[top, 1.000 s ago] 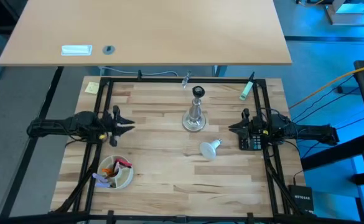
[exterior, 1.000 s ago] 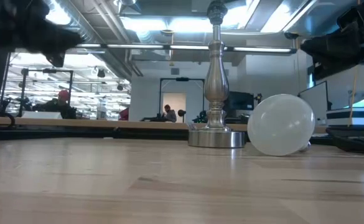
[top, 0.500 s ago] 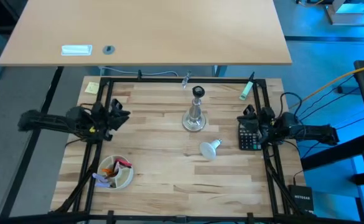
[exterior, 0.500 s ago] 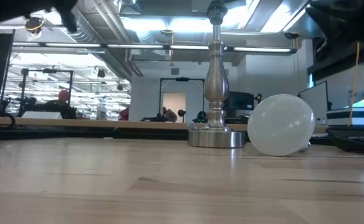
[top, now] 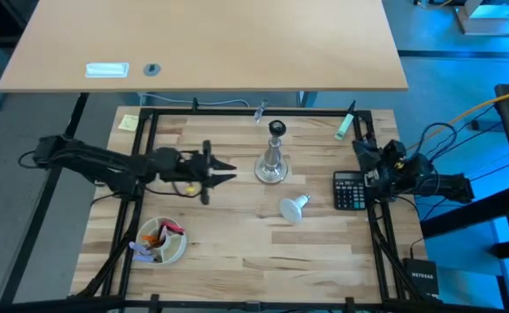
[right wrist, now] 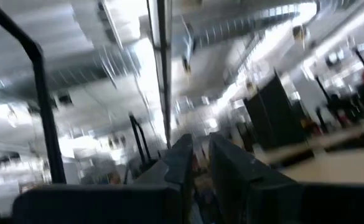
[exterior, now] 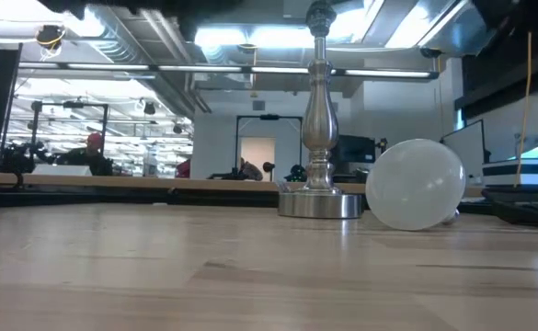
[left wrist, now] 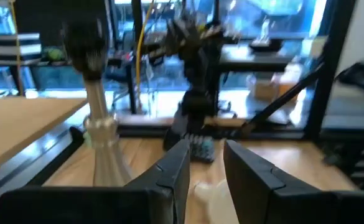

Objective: Screw lightbulb
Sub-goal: Insert the lightbulb into the silver lamp

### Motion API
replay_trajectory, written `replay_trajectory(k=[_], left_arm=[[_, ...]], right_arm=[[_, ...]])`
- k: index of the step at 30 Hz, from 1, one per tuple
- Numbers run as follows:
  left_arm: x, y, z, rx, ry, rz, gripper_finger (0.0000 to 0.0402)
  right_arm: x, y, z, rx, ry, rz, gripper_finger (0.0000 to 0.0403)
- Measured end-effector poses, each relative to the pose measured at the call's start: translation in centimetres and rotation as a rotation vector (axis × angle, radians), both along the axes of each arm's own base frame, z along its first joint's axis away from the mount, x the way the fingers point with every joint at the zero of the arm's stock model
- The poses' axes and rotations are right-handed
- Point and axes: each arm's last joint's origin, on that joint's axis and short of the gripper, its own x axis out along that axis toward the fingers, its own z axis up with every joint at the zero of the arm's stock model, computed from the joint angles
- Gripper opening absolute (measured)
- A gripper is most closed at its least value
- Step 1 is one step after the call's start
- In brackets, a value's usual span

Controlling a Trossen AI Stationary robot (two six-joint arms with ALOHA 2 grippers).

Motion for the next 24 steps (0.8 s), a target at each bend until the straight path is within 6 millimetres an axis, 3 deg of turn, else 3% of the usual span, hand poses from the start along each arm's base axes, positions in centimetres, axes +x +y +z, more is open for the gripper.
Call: replay_trajectory(k=[6,12,15,20,24], left_arm=[[1.6,0.8,-1.7,0.029,0.077,0.031,0.009],[1.8,1.0,-1.6,0.017,0.054,0.039,0.009],[1.7,0.6,-1.7,-0.018,0.062,0.02,0.009],[1.7,-0.7,-1.8,-0.033,0.066,-0.051,0.009],[1.7,-1.1,-1.8,-0.015,0.067,-0.068,0.009]], right_arm=[[1.7,0.0,1.8,0.067,0.335,0.031,0.0117],[3.7,0.2,3.8,-0.005,0.919,0.093,0.0191],[5.5,0.4,2.6,-0.035,1.136,0.168,0.0211],[8.8,0.5,-0.4,-0.179,1.381,0.252,0.0235],[10.2,0.6,-2.7,-0.237,1.541,0.342,0.0254]])
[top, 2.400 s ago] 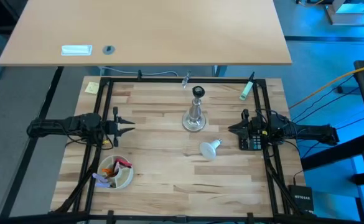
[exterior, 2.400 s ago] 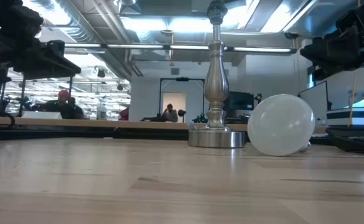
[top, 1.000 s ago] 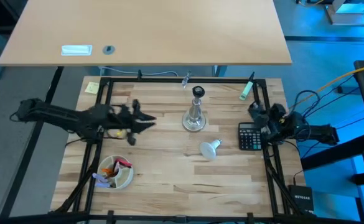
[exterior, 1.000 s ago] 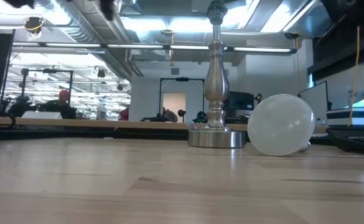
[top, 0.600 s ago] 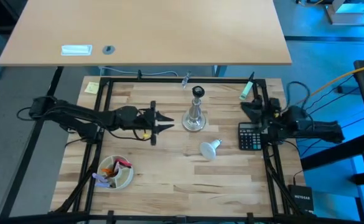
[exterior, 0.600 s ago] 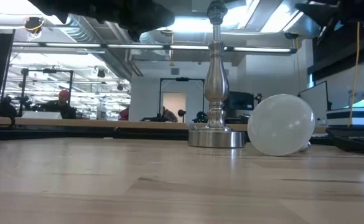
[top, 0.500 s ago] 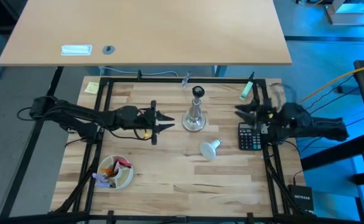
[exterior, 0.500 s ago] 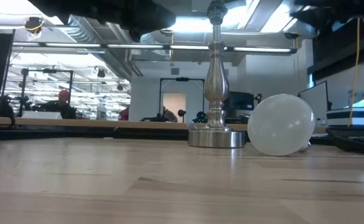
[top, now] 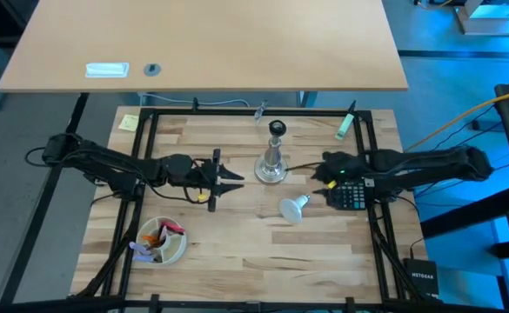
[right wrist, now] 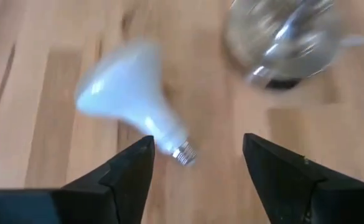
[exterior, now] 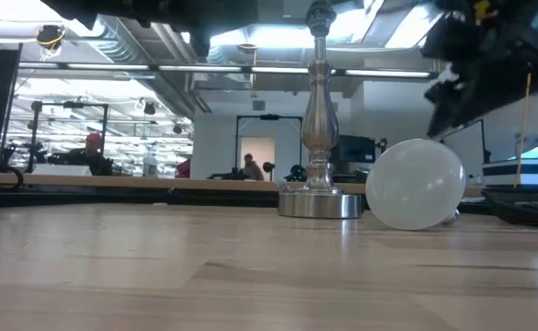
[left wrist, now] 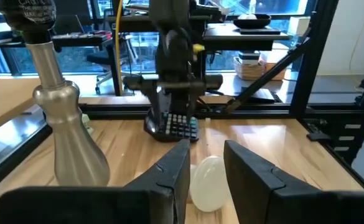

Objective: Screw lightbulb
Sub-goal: Insert the lightbulb into the silver lamp

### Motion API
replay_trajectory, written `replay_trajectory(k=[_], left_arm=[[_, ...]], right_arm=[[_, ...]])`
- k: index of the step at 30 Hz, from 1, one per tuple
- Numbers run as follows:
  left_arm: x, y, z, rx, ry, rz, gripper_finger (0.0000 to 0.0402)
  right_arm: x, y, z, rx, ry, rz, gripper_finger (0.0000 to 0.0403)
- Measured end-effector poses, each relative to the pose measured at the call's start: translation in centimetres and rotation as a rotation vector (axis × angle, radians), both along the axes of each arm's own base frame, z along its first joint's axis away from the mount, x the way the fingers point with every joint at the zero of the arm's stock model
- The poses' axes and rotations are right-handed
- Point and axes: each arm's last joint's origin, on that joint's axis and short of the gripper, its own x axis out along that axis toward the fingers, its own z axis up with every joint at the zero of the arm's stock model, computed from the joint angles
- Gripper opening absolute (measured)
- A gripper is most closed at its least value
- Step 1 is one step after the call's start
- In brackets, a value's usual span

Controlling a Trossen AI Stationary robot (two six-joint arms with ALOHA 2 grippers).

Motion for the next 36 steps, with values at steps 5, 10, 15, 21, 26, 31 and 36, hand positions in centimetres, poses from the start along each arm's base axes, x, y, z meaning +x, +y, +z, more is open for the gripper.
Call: replay_trajectory(k=[5,10,15,21,26,31,36], left_arm=[[0.0,0.0,0.0,0.007,0.0,0.0,0.009],[0.0,0.0,-0.1,0.006,0.008,0.0,0.009],[0.0,0.0,-0.3,0.005,0.028,0.001,0.009],[0.0,0.0,-0.3,0.042,0.026,-0.002,0.009],[0.0,0.4,-0.2,0.053,0.018,0.012,0.009],[0.0,0.9,-0.2,0.051,0.025,0.028,0.009],[0.0,0.9,-0.2,0.036,0.025,0.033,0.009]], right_arm=[[1.7,0.3,-2.1,0.056,0.107,0.13,0.0261],[3.4,0.4,-3.6,0.076,0.116,0.181,0.0253],[4.5,0.4,-4.9,0.081,0.1,0.214,0.0249],[3.9,0.5,-7.4,0.088,0.011,0.216,0.0248],[3.4,0.5,-8.5,0.08,-0.05,0.223,0.0248],[3.6,0.4,-8.5,0.056,-0.069,0.221,0.0248],[3.7,0.2,-8.9,0.001,-0.044,0.187,0.0248]])
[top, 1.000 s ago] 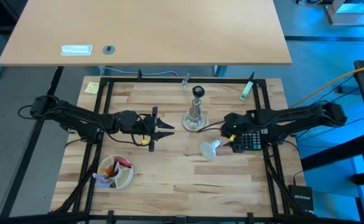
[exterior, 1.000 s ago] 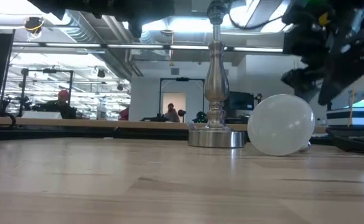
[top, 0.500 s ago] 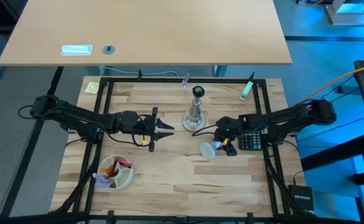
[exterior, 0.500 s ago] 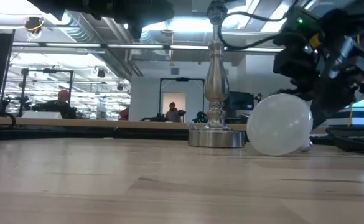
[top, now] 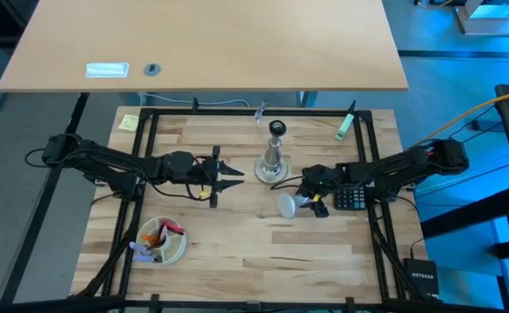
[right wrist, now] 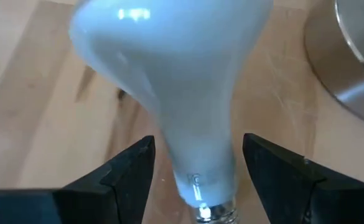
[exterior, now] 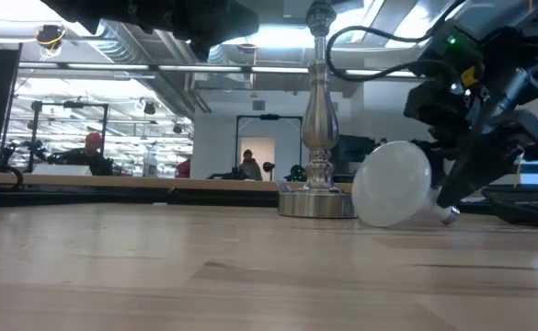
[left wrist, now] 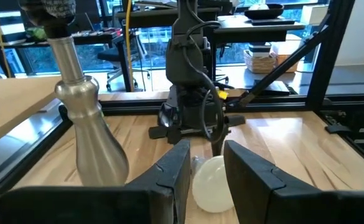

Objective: Screw lightbulb
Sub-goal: Insert the lightbulb into the silver lamp

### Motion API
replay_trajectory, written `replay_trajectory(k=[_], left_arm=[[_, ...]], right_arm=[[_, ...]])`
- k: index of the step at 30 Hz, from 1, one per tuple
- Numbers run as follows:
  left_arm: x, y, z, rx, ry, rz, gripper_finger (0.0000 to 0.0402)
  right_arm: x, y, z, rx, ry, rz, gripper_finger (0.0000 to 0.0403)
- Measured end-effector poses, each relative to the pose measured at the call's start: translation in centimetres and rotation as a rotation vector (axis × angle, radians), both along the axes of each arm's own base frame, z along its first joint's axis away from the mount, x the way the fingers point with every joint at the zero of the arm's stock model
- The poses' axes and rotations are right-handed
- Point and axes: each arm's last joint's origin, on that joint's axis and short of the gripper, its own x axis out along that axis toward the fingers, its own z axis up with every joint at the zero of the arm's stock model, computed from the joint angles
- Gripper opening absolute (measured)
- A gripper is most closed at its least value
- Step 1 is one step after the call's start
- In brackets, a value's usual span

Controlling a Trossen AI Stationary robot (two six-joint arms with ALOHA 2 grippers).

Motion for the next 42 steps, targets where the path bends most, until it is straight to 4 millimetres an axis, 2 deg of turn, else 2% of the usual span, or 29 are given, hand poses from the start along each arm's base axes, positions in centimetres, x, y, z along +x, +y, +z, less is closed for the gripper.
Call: replay_trajectory(k=[8,17,27,29,33,38,42], left_arm=[[0.0,0.0,0.0,-0.005,0.002,0.0,0.009],[0.0,0.0,-0.1,-0.001,0.007,0.0,0.009],[0.0,0.0,-0.1,0.009,0.007,0.011,0.009],[-0.1,0.1,0.1,0.033,0.004,0.022,0.009],[-0.4,0.1,0.8,0.041,-0.025,0.034,0.009],[-1.0,0.1,2.6,-0.013,-0.014,0.042,0.009],[-1.1,0.4,3.4,-0.043,0.015,0.086,0.009]], right_arm=[[0.4,-0.1,-1.1,-0.025,0.045,-0.034,0.0245],[0.7,-0.1,-0.9,-0.007,0.012,-0.057,0.0183],[0.8,-0.1,-0.6,0.025,0.027,-0.094,0.0152],[1.0,-0.1,0.2,0.052,0.03,-0.091,0.0152],[1.1,0.0,3.3,0.071,-0.007,-0.079,0.0152],[-0.3,-0.1,7.9,0.05,-0.121,-0.099,0.0152],[-2.0,-0.2,12.1,0.037,-0.299,-0.145,0.0152]])
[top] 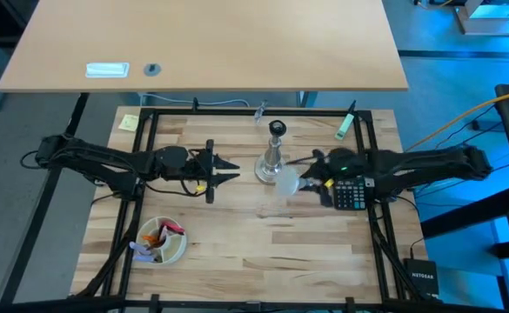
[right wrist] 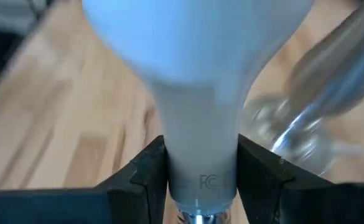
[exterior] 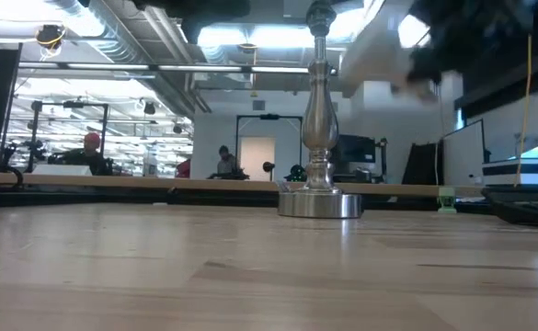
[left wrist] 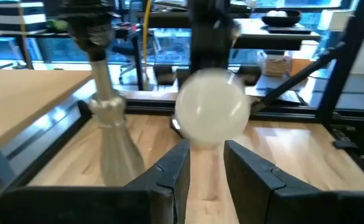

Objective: Screw lightbulb
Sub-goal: Insert the lightbulb into the silver lamp

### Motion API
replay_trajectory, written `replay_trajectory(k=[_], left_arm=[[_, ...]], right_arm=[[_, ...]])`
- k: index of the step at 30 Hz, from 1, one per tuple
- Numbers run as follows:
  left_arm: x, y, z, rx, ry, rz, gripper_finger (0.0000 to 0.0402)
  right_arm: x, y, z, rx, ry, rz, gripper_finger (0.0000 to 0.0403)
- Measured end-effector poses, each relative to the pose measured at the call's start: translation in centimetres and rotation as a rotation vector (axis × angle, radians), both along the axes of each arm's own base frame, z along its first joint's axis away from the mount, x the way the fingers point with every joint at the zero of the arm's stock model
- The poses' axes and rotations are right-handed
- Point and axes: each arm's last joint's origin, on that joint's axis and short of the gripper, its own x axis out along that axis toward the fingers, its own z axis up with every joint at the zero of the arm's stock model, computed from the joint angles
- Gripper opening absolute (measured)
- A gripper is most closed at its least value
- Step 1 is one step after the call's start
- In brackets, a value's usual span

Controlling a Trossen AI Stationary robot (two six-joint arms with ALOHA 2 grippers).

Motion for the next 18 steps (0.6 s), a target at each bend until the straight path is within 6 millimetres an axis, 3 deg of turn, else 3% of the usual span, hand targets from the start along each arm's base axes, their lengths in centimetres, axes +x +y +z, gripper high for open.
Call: replay_trajectory(k=[3,7,13,18], left_arm=[[0.2,0.4,0.0,-0.003,-0.006,0.022,0.009],[0.8,1.7,-0.3,-0.055,-0.035,0.078,0.0103],[2.8,3.8,-0.3,-0.084,-0.108,0.099,0.0185],[6.4,5.7,-0.6,-0.08,-0.063,0.148,0.0254]], right_arm=[[-1.3,-0.1,2.9,-0.018,-0.138,-0.038,0.0152],[-3.0,-0.2,5.2,-0.056,-0.254,-0.079,0.0152],[-4.2,-0.4,6.6,-0.109,-0.327,-0.125,0.0152],[-4.5,-0.4,7.4,-0.115,-0.356,-0.123,0.0152]])
